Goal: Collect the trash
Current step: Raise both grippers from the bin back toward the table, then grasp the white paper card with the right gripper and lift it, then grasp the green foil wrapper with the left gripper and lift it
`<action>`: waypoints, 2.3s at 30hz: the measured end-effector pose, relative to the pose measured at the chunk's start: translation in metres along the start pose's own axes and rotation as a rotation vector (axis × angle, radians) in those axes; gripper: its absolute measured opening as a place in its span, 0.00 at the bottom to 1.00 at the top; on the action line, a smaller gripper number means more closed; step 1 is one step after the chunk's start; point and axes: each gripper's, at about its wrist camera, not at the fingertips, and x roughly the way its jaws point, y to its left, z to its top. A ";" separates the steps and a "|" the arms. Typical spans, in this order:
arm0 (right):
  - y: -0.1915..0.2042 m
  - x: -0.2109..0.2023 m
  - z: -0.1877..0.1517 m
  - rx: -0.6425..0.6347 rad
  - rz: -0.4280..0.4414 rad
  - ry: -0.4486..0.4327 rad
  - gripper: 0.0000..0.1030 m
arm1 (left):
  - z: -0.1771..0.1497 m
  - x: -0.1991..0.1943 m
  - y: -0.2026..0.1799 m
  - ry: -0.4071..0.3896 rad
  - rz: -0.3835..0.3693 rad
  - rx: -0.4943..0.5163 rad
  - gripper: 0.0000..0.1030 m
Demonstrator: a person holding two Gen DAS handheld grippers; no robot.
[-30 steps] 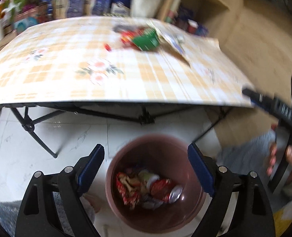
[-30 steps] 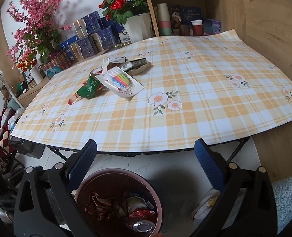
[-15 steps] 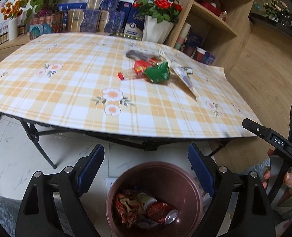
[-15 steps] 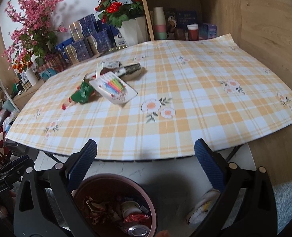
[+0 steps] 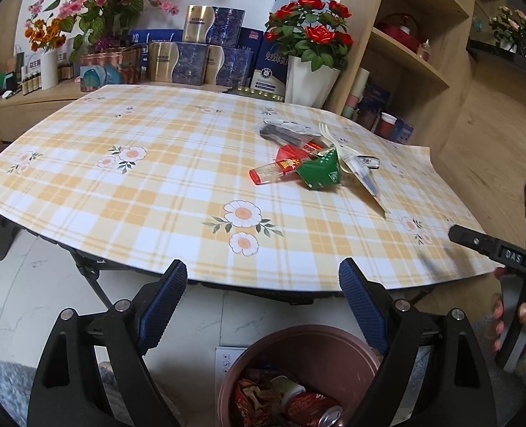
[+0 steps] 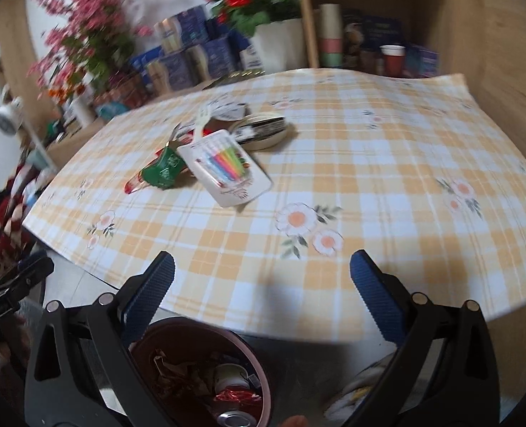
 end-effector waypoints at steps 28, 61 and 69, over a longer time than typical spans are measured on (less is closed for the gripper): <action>0.060 0.125 0.077 -0.367 0.018 0.135 0.43 | 0.063 0.062 -0.023 0.071 -0.107 0.097 0.82; -0.015 0.055 0.065 0.007 0.112 0.025 0.14 | 0.121 0.160 -0.095 0.112 -0.118 0.325 0.21; -0.013 0.049 0.063 0.013 0.102 0.020 0.14 | 0.133 0.122 -0.092 0.049 -0.133 0.319 0.20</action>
